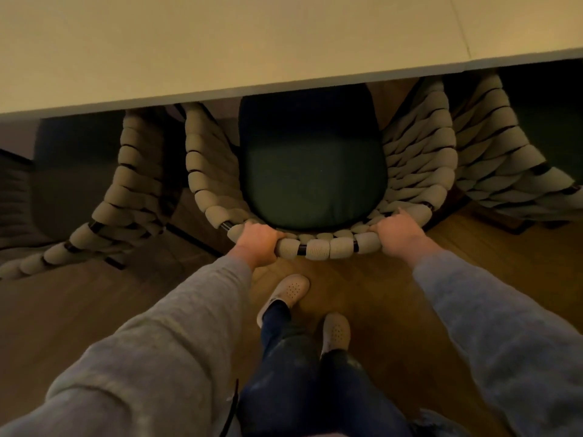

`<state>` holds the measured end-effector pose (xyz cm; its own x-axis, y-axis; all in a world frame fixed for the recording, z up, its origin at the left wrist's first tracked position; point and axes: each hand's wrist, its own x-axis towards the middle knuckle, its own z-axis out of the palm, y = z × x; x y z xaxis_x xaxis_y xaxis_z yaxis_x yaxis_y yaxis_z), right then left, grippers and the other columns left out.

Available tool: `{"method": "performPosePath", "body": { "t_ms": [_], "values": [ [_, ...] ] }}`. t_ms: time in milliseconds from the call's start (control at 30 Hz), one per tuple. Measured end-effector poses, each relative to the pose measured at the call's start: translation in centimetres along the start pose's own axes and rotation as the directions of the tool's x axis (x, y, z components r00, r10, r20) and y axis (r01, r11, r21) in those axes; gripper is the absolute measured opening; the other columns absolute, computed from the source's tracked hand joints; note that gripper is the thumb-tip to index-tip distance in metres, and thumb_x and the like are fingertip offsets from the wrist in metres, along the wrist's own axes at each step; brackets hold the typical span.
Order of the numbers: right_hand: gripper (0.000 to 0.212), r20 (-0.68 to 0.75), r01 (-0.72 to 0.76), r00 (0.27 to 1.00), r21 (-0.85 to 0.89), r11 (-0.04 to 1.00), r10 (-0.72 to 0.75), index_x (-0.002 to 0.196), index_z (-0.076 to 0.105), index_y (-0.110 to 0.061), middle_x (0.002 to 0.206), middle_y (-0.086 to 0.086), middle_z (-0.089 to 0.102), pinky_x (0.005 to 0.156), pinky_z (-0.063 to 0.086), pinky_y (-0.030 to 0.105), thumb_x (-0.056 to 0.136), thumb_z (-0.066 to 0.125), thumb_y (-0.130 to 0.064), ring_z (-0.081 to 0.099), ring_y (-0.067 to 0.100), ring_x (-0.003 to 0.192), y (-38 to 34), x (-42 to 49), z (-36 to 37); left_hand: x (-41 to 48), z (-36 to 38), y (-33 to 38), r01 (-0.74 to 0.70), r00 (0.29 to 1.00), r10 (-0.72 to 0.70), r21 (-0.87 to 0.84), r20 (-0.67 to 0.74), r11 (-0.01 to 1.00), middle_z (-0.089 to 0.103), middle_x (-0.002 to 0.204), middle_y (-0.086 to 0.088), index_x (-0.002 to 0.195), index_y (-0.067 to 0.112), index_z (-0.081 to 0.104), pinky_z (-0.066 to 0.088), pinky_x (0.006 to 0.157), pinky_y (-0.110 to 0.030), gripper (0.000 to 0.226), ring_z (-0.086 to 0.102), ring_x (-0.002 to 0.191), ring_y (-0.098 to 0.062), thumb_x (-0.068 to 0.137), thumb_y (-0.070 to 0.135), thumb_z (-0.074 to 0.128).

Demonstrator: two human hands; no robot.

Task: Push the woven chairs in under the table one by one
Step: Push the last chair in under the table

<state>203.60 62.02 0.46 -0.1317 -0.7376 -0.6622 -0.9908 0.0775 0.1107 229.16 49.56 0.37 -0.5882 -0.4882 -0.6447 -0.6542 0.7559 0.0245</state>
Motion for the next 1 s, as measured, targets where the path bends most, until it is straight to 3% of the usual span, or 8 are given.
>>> {"method": "performPosePath", "body": {
  "t_ms": [167, 467, 1000],
  "values": [
    [0.039, 0.015, -0.007, 1.000, 0.082, 0.997, 0.005, 0.126, 0.058, -0.029, 0.117, 0.000, 0.063, 0.100, 0.047, 0.039, 0.088, 0.062, -0.019, 0.058, 0.020, 0.111, -0.4, -1.7, 2.2, -2.9, 1.5, 2.0, 0.004, 1.000, -0.004, -0.011, 0.016, 1.000, 0.063, 0.114, 0.006, 0.135, 0.040, 0.045, 0.033, 0.105, -0.046, 0.047, 0.057, 0.111, -0.020, 0.091, 0.029, 0.056],
    [0.042, 0.066, 0.041, 0.997, 0.013, 0.999, -0.042, 0.130, 0.056, -0.028, 0.122, 0.001, 0.061, 0.099, 0.047, 0.038, 0.089, 0.062, -0.019, 0.057, 0.022, 0.115, -2.4, -3.4, 3.1, -6.0, 3.9, 2.7, 0.024, 0.998, -0.024, -0.015, 0.051, 1.000, 0.062, 0.114, 0.005, 0.129, 0.034, 0.053, 0.034, 0.106, -0.046, 0.038, 0.056, 0.112, -0.019, 0.091, 0.030, 0.055],
    [0.041, 0.030, -0.044, 0.999, 0.120, 0.992, 0.040, 0.127, 0.058, -0.026, 0.118, 0.002, 0.063, 0.099, 0.049, 0.041, 0.087, 0.066, -0.021, 0.059, 0.023, 0.112, -1.8, 0.4, -0.8, -1.3, 0.6, -1.4, 0.020, 0.999, -0.020, -0.006, -0.032, 1.000, 0.064, 0.107, 0.009, 0.128, 0.037, 0.054, 0.037, 0.103, -0.042, 0.038, 0.059, 0.106, -0.016, 0.090, 0.033, 0.059]
  ]
}}
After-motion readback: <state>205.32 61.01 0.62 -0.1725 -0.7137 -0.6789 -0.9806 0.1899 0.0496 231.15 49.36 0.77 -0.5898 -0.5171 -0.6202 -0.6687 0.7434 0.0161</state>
